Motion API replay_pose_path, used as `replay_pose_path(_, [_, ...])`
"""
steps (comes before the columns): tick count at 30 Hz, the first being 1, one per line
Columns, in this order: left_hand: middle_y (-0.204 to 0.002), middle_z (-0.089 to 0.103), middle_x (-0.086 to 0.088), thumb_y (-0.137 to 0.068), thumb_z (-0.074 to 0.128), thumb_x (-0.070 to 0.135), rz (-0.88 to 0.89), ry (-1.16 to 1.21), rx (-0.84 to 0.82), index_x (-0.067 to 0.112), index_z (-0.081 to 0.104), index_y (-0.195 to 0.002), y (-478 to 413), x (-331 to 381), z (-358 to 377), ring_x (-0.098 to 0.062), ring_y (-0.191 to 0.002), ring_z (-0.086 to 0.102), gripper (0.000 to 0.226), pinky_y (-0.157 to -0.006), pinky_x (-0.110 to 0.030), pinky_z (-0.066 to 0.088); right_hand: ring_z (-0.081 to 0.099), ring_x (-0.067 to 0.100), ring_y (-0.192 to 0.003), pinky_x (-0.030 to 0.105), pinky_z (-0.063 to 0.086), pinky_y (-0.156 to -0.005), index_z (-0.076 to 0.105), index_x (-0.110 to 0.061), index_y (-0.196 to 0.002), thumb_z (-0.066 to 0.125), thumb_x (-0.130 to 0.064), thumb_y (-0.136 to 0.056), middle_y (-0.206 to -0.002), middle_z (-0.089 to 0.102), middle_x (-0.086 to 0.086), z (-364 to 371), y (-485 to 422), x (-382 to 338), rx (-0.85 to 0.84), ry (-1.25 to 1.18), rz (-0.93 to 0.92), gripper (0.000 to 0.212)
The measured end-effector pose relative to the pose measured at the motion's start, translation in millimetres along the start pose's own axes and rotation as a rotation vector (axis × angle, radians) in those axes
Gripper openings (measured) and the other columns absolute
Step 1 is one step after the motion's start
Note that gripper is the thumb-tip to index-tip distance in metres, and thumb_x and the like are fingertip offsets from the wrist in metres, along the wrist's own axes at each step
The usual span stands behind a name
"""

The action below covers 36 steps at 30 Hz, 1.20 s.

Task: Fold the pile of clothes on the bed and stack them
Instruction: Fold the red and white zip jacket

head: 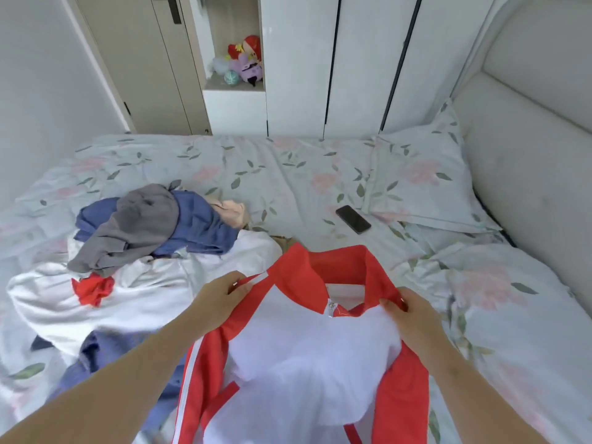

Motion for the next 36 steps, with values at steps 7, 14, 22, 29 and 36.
replay_pose_path(7, [-0.072, 0.060, 0.012, -0.096, 0.047, 0.035, -0.106, -0.073, 0.105, 0.034, 0.053, -0.083, -55.9, -52.6, 22.6, -0.002, -0.069, 0.054, 0.014, -0.056, -0.017, 0.033, 0.051, 0.011, -0.065, 0.013, 0.031, -0.055, 0.050, -0.024, -0.078, 0.054, -0.023, -0.093, -0.067, 0.053, -0.008, 68.4, -71.5, 24.5, -0.044, 0.038, -0.037, 0.015])
replay_pose_path(14, [-0.067, 0.052, 0.016, -0.095, 0.050, 0.031, -0.104, -0.112, 0.357, 0.025, 0.054, -0.086, -127.5, -71.4, -33.0, -0.019, -0.074, 0.051, 0.011, -0.062, -0.028, 0.030, 0.050, 0.010, -0.063, 0.016, 0.033, -0.053, 0.056, -0.015, -0.090, 0.051, -0.025, -0.095, -0.069, 0.053, -0.005, 115.0, -154.8, -27.6, 0.001, -0.008, -0.106, 0.012])
replay_pose_path(22, [-0.144, 0.033, -0.009, -0.090, 0.058, 0.037, -0.372, -0.246, -0.029, 0.020, 0.028, -0.144, -160.8, -183.3, 42.7, -0.034, -0.133, 0.032, 0.064, -0.107, -0.044, 0.029, 0.040, 0.032, -0.124, 0.044, 0.036, -0.098, 0.036, -0.015, -0.138, 0.052, -0.016, -0.091, -0.141, 0.038, 0.009, 211.2, -166.8, -14.8, 0.005, 0.366, 0.049, 0.050])
replay_pose_path(29, [-0.112, 0.052, -0.002, -0.080, 0.068, 0.042, -0.355, -0.112, 0.166, 0.021, 0.052, -0.126, -96.0, -221.2, 51.8, -0.027, -0.109, 0.049, 0.053, -0.094, -0.041, 0.040, 0.055, 0.020, -0.102, 0.032, 0.045, -0.082, 0.049, -0.016, -0.117, 0.049, -0.016, -0.092, -0.117, 0.059, 0.002, 314.1, -127.2, 14.4, -0.431, 0.189, 0.138, 0.026])
replay_pose_path(36, [-0.095, 0.057, 0.003, -0.084, 0.067, 0.036, -0.600, 0.163, 0.036, 0.018, 0.050, -0.103, -34.0, -280.7, 70.3, -0.020, -0.094, 0.058, 0.031, -0.081, -0.032, 0.046, 0.052, 0.008, -0.090, 0.018, 0.040, -0.064, 0.045, -0.023, -0.126, 0.051, -0.024, -0.092, -0.126, 0.051, 0.000, 353.0, -60.5, 50.5, -0.573, 0.139, 0.288, 0.034])
Point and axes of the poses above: each hand's wrist, its own y-axis away from the middle knuckle, its own z-axis out of the palm, x = y × z, the point moved 9 cm from there along -y, towards the middle knuckle
